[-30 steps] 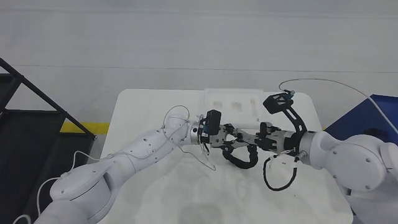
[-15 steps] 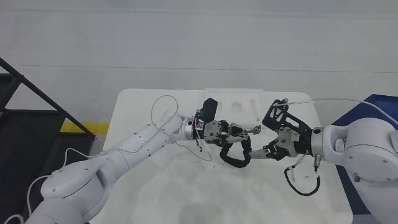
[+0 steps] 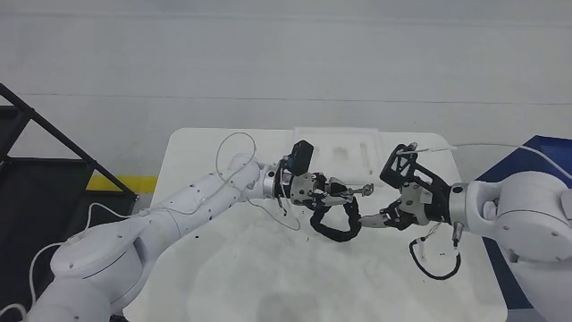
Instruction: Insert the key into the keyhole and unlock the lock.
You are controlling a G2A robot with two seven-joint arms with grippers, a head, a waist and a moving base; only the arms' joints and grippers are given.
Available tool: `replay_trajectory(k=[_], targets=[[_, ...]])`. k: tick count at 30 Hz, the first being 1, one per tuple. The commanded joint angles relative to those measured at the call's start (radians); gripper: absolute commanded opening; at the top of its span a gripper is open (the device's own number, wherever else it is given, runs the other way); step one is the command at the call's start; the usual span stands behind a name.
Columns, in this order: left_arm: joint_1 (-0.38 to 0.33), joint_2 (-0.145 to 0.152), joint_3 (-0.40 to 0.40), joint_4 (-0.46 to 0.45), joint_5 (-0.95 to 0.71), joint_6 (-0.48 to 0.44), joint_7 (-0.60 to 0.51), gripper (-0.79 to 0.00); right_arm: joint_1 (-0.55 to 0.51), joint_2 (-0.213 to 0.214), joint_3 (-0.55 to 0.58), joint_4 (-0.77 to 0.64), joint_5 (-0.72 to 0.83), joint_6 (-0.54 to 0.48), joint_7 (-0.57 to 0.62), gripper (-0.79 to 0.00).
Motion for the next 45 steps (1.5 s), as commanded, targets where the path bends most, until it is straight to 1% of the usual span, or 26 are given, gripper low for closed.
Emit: replay_trajectory(k=[1,2,6,9,15,23,28,32,36,39,42,43,44,45], targets=[[-0.002,-0.004,0.0,0.007,-0.008,0.0,-0.016,-0.785,-0.005,0.002,-0.003,-0.017,-0.044,-0.044,-0.012,0.0],[-0.002,-0.007,0.0,0.009,-0.017,0.0,-0.022,-0.785,-0.009,0.003,-0.008,-0.028,-0.073,-0.067,-0.009,0.0],[-0.006,-0.018,0.0,0.03,-0.052,0.0,-0.041,-0.785,-0.026,0.006,-0.018,-0.065,-0.14,-0.097,-0.034,0.0],[0.0,-0.028,0.0,0.045,-0.066,0.0,-0.053,-0.785,-0.033,0.009,-0.03,-0.073,-0.169,-0.117,-0.013,0.0],[0.01,-0.053,0.0,0.07,-0.083,0.0,-0.072,-0.785,-0.025,0.01,-0.061,-0.079,-0.194,-0.16,-0.035,0.0],[0.01,-0.086,0.0,0.102,-0.095,0.0,-0.085,-0.785,0.014,0.007,-0.124,-0.061,-0.215,-0.165,-0.022,0.0],[0.003,-0.102,0.0,0.111,-0.085,0.0,-0.084,-0.785,0.045,0.005,-0.154,-0.046,-0.211,-0.146,0.002,0.0],[0.0,-0.11,0.0,0.118,-0.054,0.0,-0.078,-0.785,0.063,0.007,-0.157,-0.024,-0.204,-0.147,0.011,0.0],[0.001,-0.114,0.0,0.126,-0.02,0.0,-0.057,-0.785,0.066,0.013,-0.121,-0.013,-0.192,-0.162,0.009,0.0],[0.003,-0.112,0.0,0.122,0.022,0.0,-0.035,-0.785,0.059,0.021,-0.09,-0.02,-0.229,-0.197,0.016,0.0],[0.007,-0.11,0.0,0.119,0.048,0.0,-0.018,-0.785,0.053,0.027,-0.082,-0.024,-0.264,-0.23,0.016,0.0],[0.009,-0.109,0.0,0.117,0.058,0.0,-0.015,-0.785,0.05,0.03,-0.086,-0.028,-0.282,-0.236,0.01,-0.055],[0.011,-0.108,0.0,0.116,0.064,0.0,-0.011,-0.785,0.049,0.033,-0.093,-0.031,-0.302,-0.241,0.005,-0.243],[0.011,-0.107,0.0,0.114,0.071,0.0,-0.009,-0.785,0.049,0.036,-0.101,-0.039,-0.327,-0.248,-0.002,-0.397]])
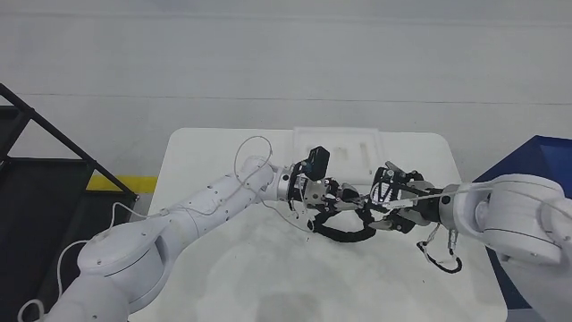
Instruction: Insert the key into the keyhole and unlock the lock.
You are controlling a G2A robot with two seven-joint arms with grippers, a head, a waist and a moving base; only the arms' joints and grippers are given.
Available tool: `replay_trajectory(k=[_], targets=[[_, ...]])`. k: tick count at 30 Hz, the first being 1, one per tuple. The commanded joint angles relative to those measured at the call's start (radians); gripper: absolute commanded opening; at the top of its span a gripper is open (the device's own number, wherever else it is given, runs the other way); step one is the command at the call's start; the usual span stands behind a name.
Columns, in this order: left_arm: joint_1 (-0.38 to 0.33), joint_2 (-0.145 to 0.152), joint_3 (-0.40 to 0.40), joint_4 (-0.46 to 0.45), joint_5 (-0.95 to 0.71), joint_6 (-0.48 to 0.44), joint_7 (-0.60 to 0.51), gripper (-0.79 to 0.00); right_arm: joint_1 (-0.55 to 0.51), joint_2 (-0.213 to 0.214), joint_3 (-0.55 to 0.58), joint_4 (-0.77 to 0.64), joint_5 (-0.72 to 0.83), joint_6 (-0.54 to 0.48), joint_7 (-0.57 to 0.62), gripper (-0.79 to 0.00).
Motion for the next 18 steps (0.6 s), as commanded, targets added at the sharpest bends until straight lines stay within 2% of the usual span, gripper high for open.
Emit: replay_trajectory(k=[1,6,15,18], targets=[[0.001,0.002,0.0,-0.003,0.012,0.0,0.002,-0.785,0.0,0.005,-0.014,-0.007,-0.035,-0.01,-0.01,-0.434],[0.002,0.01,0.0,-0.009,0.023,0.0,0.009,-0.785,0.005,0.017,-0.043,-0.03,-0.104,-0.029,-0.03,-0.563],[0.002,0.02,0.0,-0.023,0.018,0.0,-0.003,-0.785,0.018,0.032,-0.078,-0.062,-0.154,-0.029,-0.03,-0.702],[0.002,0.023,0.0,-0.028,0.013,0.0,-0.007,-0.785,0.02,0.035,-0.081,-0.067,-0.149,-0.029,-0.03,-0.785]])
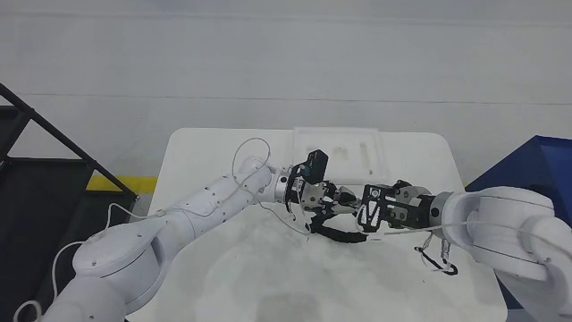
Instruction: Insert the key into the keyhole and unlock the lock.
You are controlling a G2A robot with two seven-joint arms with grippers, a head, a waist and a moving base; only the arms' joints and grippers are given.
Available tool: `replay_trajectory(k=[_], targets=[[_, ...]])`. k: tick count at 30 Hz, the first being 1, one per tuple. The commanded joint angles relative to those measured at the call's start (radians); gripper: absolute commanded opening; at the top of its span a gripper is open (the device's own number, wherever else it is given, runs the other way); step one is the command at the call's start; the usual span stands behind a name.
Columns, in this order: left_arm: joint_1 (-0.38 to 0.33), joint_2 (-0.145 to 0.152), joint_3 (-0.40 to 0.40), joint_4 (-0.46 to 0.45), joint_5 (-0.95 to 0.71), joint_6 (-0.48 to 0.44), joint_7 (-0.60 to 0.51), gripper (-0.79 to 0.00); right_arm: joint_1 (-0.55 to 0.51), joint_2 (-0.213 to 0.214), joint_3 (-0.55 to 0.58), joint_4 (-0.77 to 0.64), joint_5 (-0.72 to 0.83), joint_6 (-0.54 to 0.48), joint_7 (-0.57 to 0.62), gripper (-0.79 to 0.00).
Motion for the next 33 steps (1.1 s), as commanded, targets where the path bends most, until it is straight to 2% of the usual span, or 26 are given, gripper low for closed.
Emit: replay_trajectory(k=[1,8,15,16,17,18,19,20,23,24,25,28,31,33], targets=[[0.0,0.001,0.0,-0.003,-0.002,0.0,-0.002,-0.785,0.001,0.001,-0.002,-0.003,0.004,-0.001,-0.001,-0.785],[-0.001,0.008,0.0,-0.014,-0.008,0.0,-0.007,-0.785,0.009,0.005,-0.005,-0.003,0.055,0.012,0.009,-0.785],[-0.004,0.016,0.0,-0.026,-0.004,0.0,-0.003,-0.785,0.02,0.004,0.003,0.023,0.153,0.11,0.034,-0.785],[-0.004,0.016,0.0,-0.027,-0.003,0.0,-0.003,-0.785,0.022,0.004,0.003,0.024,0.161,0.116,0.036,-0.69],[-0.005,0.017,0.0,-0.028,-0.002,0.0,-0.003,-0.785,0.023,0.004,0.003,0.025,0.166,0.12,0.037,-0.631],[-0.005,0.018,0.0,-0.029,-0.002,0.0,-0.002,-0.785,0.024,0.004,0.003,0.027,0.17,0.123,0.04,-0.613],[-0.005,0.019,0.0,-0.03,-0.002,0.0,-0.001,-0.785,0.023,0.004,0.003,0.03,0.176,0.13,0.041,-0.625],[-0.006,0.02,0.0,-0.03,0.0,0.0,-0.001,-0.785,0.022,0.004,0.004,0.035,0.188,0.14,0.04,-0.785],[-0.006,0.022,0.0,-0.032,0.002,0.0,0.001,-0.785,0.022,0.004,0.011,0.045,0.224,0.163,0.037,-0.785],[-0.006,0.022,0.0,-0.033,0.003,0.0,0.002,-0.785,0.023,0.005,0.012,0.045,0.231,0.165,0.038,-0.736],[-0.006,0.023,0.0,-0.035,0.004,0.0,0.004,-0.785,0.023,0.005,0.013,0.046,0.235,0.165,0.039,-0.61],[-0.006,0.024,0.0,-0.036,0.006,0.0,0.007,-0.785,0.026,0.007,0.015,0.044,0.237,0.156,0.041,-0.551],[-0.005,0.025,0.0,-0.036,0.007,0.0,0.008,-0.785,0.026,0.008,0.015,0.041,0.236,0.138,0.034,-0.57],[-0.005,0.026,0.0,-0.037,0.008,0.0,0.009,-0.785,0.026,0.008,0.014,0.043,0.239,0.131,0.024,-0.643]])
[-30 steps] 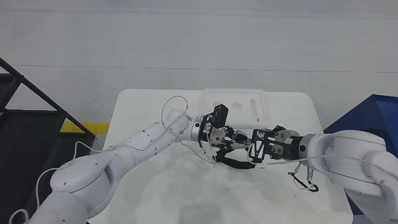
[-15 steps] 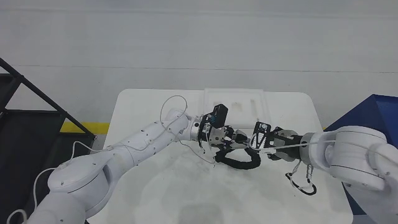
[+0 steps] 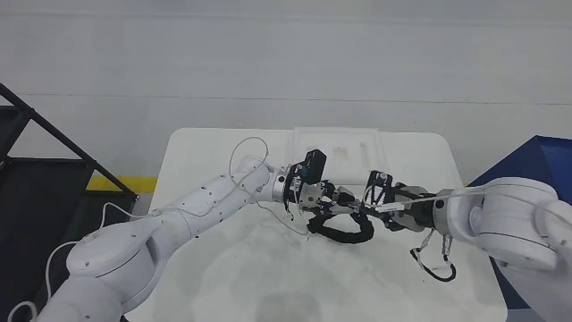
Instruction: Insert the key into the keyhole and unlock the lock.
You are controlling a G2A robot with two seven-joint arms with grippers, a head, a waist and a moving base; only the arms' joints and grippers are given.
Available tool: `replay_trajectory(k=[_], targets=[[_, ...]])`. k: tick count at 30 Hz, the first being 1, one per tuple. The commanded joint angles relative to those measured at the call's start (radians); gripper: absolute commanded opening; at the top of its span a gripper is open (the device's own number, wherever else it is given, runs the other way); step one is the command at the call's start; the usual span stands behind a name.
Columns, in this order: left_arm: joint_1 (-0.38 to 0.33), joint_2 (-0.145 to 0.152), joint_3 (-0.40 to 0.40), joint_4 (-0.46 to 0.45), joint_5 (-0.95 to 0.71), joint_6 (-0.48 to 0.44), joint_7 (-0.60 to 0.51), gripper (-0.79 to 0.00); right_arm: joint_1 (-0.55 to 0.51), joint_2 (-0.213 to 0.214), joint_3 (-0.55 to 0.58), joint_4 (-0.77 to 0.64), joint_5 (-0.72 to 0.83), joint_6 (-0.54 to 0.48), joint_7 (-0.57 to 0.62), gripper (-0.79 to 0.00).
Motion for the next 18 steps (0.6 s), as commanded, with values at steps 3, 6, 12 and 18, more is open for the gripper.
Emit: replay_trajectory(k=[3,6,12,18], targets=[[0.0,0.001,0.0,0.0,0.0,0.0,0.001,-0.785,0.0,-0.001,-0.005,0.013,0.023,-0.014,-0.023,-0.727],[0.0,0.002,0.0,-0.001,0.0,0.0,0.003,-0.785,0.003,-0.001,-0.009,0.027,0.043,-0.022,-0.041,-0.785],[-0.001,0.002,0.0,-0.001,0.004,0.0,0.01,-0.785,0.011,-0.003,-0.009,0.06,0.062,0.014,-0.059,-0.785],[-0.006,0.007,0.0,0.001,0.022,0.0,0.021,-0.785,0.006,-0.004,0.0,0.106,0.162,0.069,-0.062,-0.785]])
